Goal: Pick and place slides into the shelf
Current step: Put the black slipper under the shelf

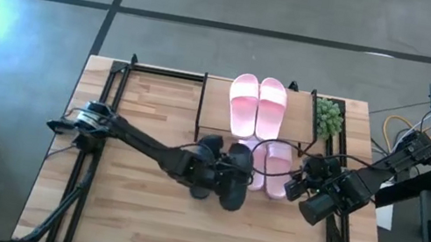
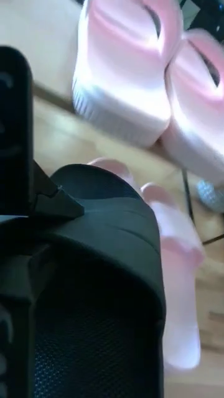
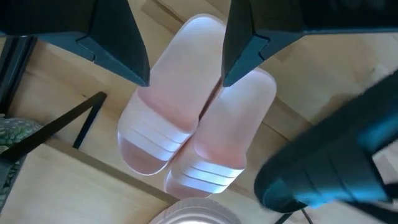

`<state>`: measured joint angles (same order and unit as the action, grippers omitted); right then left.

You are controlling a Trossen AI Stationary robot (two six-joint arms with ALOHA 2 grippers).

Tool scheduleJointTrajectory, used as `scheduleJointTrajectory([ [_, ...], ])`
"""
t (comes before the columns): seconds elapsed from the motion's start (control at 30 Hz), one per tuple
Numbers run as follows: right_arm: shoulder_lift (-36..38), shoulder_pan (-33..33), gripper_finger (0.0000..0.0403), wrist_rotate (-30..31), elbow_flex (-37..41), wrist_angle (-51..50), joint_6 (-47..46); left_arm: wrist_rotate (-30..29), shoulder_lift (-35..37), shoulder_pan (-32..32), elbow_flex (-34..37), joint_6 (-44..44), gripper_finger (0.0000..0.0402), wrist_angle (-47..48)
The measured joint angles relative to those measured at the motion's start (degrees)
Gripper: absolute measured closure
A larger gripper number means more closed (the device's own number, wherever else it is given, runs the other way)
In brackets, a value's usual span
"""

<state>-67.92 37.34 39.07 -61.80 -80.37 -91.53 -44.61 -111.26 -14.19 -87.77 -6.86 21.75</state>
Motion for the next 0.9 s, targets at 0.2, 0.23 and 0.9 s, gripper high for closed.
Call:
scheduleJointTrajectory([
  [0.2,0.00,0.00,0.0211,-0.02,0.00,-0.70,-0.02,1.75,-2.91,-0.14,-0.11,-0.15,0.0400,-1.17],
  [0.23,0.00,0.00,0.0211,-0.02,0.00,-0.76,-0.08,1.85,-3.21,-0.13,0.03,-0.12,0.0400,-0.29],
  [0.9,0.00,0.01,0.0211,-0.65,0.07,-3.44,-3.47,-2.81,-7.11,0.88,0.00,-0.24,0.0400,6.50],
])
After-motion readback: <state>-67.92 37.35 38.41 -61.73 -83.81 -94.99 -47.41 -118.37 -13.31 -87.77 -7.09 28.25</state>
